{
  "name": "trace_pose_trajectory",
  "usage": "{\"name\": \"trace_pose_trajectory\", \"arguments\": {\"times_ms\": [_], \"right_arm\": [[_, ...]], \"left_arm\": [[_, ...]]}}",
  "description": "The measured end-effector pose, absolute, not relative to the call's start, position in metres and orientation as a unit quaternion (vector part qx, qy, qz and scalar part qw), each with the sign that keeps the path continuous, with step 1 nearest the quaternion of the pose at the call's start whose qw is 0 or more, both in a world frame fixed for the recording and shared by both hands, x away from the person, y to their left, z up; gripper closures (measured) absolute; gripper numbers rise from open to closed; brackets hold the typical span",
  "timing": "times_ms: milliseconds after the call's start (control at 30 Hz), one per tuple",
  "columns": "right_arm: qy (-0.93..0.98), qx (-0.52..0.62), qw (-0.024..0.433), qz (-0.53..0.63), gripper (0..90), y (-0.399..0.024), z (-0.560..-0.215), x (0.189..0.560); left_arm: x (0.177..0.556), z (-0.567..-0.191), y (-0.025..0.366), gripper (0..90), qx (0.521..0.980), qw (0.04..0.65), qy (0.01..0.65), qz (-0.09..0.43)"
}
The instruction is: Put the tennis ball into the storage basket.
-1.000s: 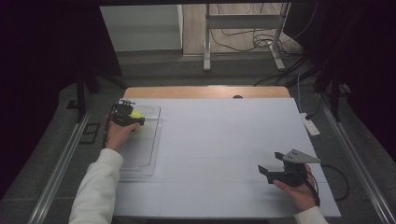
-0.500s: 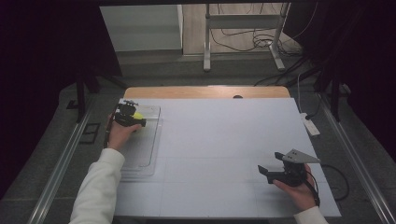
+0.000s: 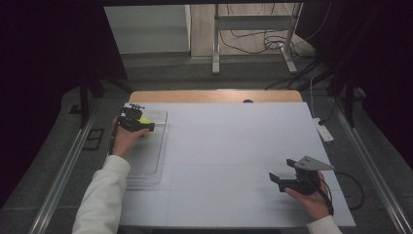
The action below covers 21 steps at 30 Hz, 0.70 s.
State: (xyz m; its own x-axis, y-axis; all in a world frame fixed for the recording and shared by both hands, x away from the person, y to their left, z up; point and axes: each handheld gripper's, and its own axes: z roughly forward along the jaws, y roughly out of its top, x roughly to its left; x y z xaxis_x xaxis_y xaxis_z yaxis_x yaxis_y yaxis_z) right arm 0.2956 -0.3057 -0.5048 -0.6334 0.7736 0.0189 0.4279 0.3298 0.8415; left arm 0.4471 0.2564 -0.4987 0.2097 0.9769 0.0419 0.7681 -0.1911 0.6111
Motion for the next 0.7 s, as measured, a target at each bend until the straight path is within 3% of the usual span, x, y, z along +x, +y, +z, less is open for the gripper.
{"name": "trace_pose_trajectory", "arguments": {"times_ms": [700], "right_arm": [[0.788,0.381,0.198,0.440,12.1,-0.307,-0.505,0.297]], "left_arm": [[0.422,-0.477,0.265,17.0,0.720,0.319,0.569,0.236]]}}
